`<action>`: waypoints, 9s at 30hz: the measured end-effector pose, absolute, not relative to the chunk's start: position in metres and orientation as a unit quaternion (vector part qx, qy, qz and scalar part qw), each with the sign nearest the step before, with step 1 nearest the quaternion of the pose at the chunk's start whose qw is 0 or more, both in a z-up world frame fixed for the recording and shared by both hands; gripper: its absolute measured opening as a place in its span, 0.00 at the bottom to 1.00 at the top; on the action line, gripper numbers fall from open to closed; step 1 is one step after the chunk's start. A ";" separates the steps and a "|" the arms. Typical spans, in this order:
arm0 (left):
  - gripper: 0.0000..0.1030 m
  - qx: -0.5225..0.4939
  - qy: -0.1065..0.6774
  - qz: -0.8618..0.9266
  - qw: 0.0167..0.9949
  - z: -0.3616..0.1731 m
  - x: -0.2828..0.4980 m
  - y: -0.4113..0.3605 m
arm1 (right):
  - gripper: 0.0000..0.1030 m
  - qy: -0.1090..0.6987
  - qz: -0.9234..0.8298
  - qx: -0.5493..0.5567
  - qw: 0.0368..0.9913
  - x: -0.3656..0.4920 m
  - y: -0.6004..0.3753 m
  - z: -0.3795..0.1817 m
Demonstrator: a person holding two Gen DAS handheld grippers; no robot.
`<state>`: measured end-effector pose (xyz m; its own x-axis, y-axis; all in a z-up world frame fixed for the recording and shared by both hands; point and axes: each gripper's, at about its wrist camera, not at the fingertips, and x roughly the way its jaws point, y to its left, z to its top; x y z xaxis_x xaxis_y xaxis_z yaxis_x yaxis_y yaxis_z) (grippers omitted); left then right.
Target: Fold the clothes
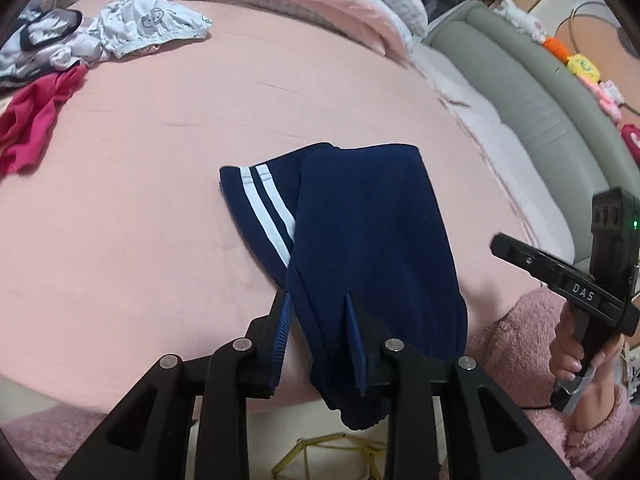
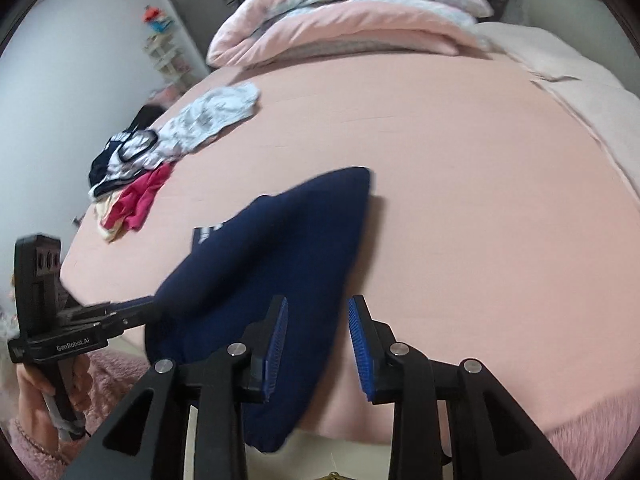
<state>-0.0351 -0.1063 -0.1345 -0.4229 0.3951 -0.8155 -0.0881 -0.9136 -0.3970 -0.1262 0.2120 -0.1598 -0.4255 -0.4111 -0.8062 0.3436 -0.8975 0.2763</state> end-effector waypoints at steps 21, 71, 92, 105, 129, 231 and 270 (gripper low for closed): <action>0.29 -0.518 -0.138 0.801 0.266 -0.163 -0.111 -0.068 | 0.30 0.026 -0.822 0.500 0.271 -0.212 0.121 -0.181; 0.40 -0.471 -0.112 0.793 0.370 -0.157 -0.101 -0.031 | 0.39 -0.041 -0.809 0.550 0.204 -0.160 0.204 -0.204; 0.10 -0.474 -0.159 0.814 0.296 -0.153 -0.111 -0.034 | 0.39 -0.041 -0.822 0.526 0.215 -0.156 0.194 -0.205; 0.11 -0.475 -0.229 0.840 0.127 -0.167 -0.108 -0.094 | 0.39 -0.089 -0.822 0.543 0.146 -0.169 0.214 -0.230; 0.45 -0.524 -0.199 0.804 0.199 -0.180 -0.119 -0.034 | 0.39 -0.029 -0.830 0.520 0.198 -0.143 0.180 -0.225; 0.11 -0.499 -0.156 0.850 0.063 -0.206 -0.150 -0.088 | 0.46 0.115 -0.781 0.545 0.281 -0.181 0.122 -0.219; 0.37 -0.486 -0.207 0.843 0.104 -0.202 -0.134 -0.083 | 0.47 -0.012 -0.834 0.531 0.149 -0.207 0.187 -0.208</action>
